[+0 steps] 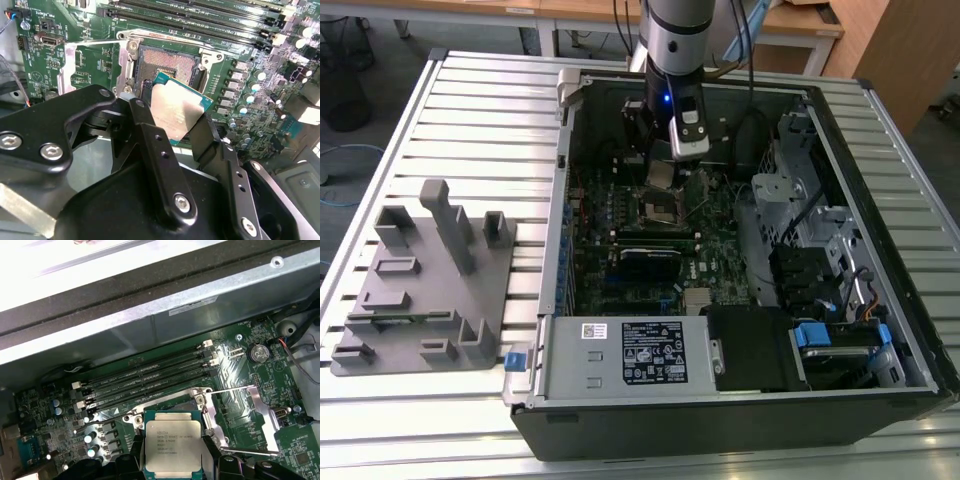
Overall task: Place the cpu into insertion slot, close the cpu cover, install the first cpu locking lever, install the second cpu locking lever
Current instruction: 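Place the cpu into insertion slot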
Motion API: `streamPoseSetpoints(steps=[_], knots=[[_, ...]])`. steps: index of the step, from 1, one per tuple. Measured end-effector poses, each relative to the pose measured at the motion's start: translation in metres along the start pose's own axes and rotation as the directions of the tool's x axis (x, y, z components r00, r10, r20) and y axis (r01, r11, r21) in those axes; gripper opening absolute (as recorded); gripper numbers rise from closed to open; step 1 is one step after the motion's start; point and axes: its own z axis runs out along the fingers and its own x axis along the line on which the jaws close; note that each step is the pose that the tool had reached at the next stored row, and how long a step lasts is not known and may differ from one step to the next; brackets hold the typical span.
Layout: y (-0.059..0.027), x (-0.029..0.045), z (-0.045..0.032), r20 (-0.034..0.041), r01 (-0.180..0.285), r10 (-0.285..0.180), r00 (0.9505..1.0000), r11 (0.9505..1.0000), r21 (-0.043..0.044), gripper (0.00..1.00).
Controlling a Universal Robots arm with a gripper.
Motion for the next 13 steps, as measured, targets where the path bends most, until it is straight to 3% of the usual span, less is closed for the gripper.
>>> streamPoseSetpoints(steps=[13], knots=[[0.0, 0.0, 0.0001, 0.0011, -0.013, 0.013, 0.9999, 0.9999, 0.0, 0.54]])
